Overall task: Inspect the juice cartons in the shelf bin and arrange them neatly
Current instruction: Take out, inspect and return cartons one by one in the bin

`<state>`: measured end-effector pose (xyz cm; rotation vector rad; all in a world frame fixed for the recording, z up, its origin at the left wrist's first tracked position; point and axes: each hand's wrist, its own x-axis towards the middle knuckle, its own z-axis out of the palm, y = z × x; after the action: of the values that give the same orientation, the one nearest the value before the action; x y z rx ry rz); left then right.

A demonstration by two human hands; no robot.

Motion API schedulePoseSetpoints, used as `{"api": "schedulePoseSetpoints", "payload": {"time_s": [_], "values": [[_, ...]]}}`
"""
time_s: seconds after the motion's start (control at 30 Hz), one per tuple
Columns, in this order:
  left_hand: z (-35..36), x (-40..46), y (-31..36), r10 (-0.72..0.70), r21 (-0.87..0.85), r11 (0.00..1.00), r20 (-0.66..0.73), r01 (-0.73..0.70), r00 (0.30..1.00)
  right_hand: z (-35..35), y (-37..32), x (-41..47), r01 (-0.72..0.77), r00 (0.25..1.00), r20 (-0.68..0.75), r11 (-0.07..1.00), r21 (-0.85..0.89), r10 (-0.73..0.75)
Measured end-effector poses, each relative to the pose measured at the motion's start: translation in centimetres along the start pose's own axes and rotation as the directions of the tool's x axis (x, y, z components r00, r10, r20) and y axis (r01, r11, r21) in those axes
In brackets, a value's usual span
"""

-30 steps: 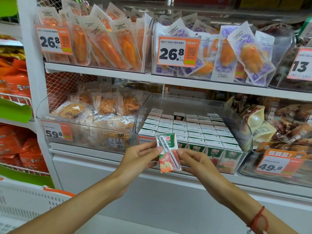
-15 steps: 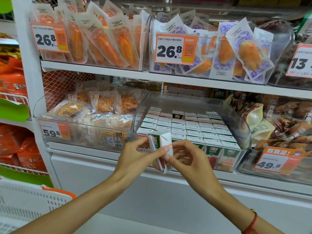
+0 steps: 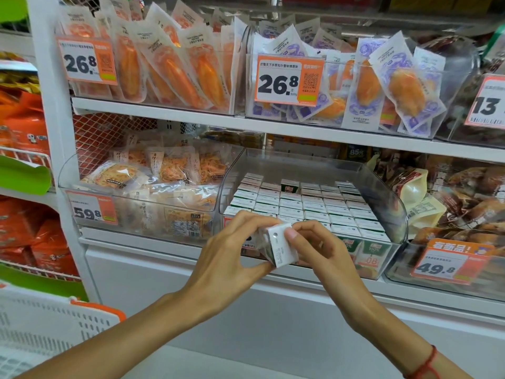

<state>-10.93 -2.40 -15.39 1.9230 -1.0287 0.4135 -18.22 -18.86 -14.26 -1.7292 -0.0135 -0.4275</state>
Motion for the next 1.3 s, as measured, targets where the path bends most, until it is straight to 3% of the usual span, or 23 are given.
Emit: {"api": "schedulePoseSetpoints", "payload": {"time_s": [0.2, 0.37, 0.5, 0.63, 0.73, 0.9, 1.03, 1.13, 1.3], "values": [[0.6, 0.2, -0.4, -0.039, -0.046, 0.998, 0.063, 0.042, 0.997, -0.4, 0.3, 0.1, -0.002, 1.000, -0.001, 1.000, -0.017, 0.002], [0.7, 0.4, -1.0, -0.207, -0.292, 0.925, 0.154, 0.245, 0.966, -0.3, 0.3, 0.3, 0.105, 0.993, 0.055, 0.992, -0.065, -0.101], [0.7, 0.7, -1.0, -0.370, -0.563, 0.694, 0.254, 0.448, 0.894, -0.5, 0.7, 0.4, 0.122, 0.982, 0.156, 0.986, -0.115, -0.104], [0.3, 1.1, -1.2, -0.482, -0.756, 0.373, 0.337, 0.537, 0.809, -0.4, 0.9, 0.3, 0.157, 0.965, 0.238, 0.968, -0.194, -0.109], [0.1, 1.3, -1.3, -0.564, -0.765, 0.277, 0.361, 0.582, 0.743, -0.1, 0.9, 0.2, 0.169, 0.960, 0.260, 0.953, -0.250, -0.102], [-0.4, 1.2, -1.4, -0.630, -0.669, 0.225, 0.455, 0.709, 0.629, 0.4, 0.7, 0.2, 0.174, 0.978, 0.163, 0.946, -0.274, -0.133], [-0.8, 0.9, -1.8, -0.601, -0.487, 0.204, 0.623, 0.849, 0.501, 0.5, 0.3, 0.3, 0.140, 0.989, 0.072, 0.972, -0.189, -0.129], [-0.9, 0.7, -2.1, -0.556, -0.364, 0.182, 0.728, 0.914, 0.401, 0.3, 0.0, 0.4, 0.032, 0.999, 0.013, 0.994, -0.105, -0.030], [-0.7, 0.5, -2.0, -0.544, -0.382, 0.104, 0.751, 0.918, 0.374, -0.1, 0.2, 0.5, -0.096, 0.995, 0.019, 0.989, -0.109, 0.098]]}}
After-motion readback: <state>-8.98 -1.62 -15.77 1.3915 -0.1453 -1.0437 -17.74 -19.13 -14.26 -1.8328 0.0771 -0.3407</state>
